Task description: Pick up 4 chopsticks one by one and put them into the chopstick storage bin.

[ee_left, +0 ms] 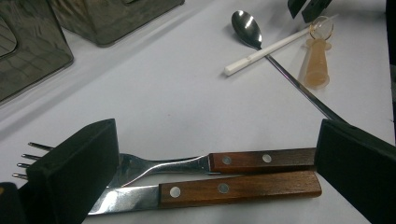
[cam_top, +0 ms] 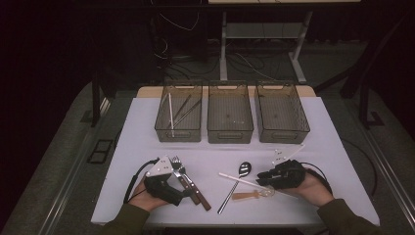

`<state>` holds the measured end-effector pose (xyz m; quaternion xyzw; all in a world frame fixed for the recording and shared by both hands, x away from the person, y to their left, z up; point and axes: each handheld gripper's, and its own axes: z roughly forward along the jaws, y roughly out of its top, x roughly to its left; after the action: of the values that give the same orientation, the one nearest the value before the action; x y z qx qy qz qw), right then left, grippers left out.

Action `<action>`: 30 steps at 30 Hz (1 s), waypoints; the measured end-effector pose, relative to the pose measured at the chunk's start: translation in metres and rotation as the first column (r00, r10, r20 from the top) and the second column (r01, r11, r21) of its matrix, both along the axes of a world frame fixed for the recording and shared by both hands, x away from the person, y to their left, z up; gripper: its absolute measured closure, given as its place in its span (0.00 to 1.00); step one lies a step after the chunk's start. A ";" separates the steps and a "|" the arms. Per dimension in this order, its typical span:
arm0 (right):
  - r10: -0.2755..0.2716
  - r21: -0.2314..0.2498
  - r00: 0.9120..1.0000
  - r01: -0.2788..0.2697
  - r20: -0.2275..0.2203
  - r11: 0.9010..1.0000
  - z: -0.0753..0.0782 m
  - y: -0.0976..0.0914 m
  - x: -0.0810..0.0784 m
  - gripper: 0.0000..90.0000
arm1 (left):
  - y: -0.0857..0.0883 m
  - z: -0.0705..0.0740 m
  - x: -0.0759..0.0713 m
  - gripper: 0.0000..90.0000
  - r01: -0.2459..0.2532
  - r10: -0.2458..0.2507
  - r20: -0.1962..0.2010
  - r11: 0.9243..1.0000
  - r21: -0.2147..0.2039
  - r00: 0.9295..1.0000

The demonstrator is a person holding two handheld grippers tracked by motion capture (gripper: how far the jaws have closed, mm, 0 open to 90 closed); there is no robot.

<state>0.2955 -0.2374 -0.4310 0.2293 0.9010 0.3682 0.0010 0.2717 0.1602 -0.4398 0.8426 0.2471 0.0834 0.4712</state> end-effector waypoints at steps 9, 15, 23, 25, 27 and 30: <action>0.037 -0.076 0.999 -0.036 0.011 0.996 -0.008 0.009 -0.001 0.86 | 0.000 0.000 0.000 0.00 0.000 0.000 -0.001 1.000 -0.004 1.000; 0.078 -0.120 0.995 -0.069 0.067 0.990 -0.011 0.011 -0.004 0.92 | 0.000 0.000 0.000 0.00 0.001 -0.001 0.000 1.000 -0.001 1.000; 0.083 -0.124 0.994 -0.074 0.071 0.990 -0.011 0.012 -0.004 0.94 | 0.000 0.000 0.000 0.00 0.003 -0.003 -0.002 1.000 0.003 1.000; 0.082 -0.123 0.995 -0.074 0.064 0.990 -0.011 0.012 -0.003 0.95 | 0.000 0.000 0.000 0.00 0.003 -0.003 -0.001 1.000 0.003 1.000; 0.092 -0.120 0.994 -0.084 0.059 0.989 -0.011 0.011 -0.001 0.95 | 0.000 0.000 0.000 0.00 0.003 -0.003 -0.001 1.000 0.003 1.000; 0.085 -0.116 0.994 -0.077 0.063 0.990 -0.010 0.010 0.001 0.95 | 0.000 0.000 0.000 0.00 0.003 -0.002 -0.002 1.000 0.003 1.000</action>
<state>0.2960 -0.2275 -0.4410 0.1794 0.9286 0.3236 0.0294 0.2713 0.1600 -0.4396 0.8436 0.2463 0.0824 0.4699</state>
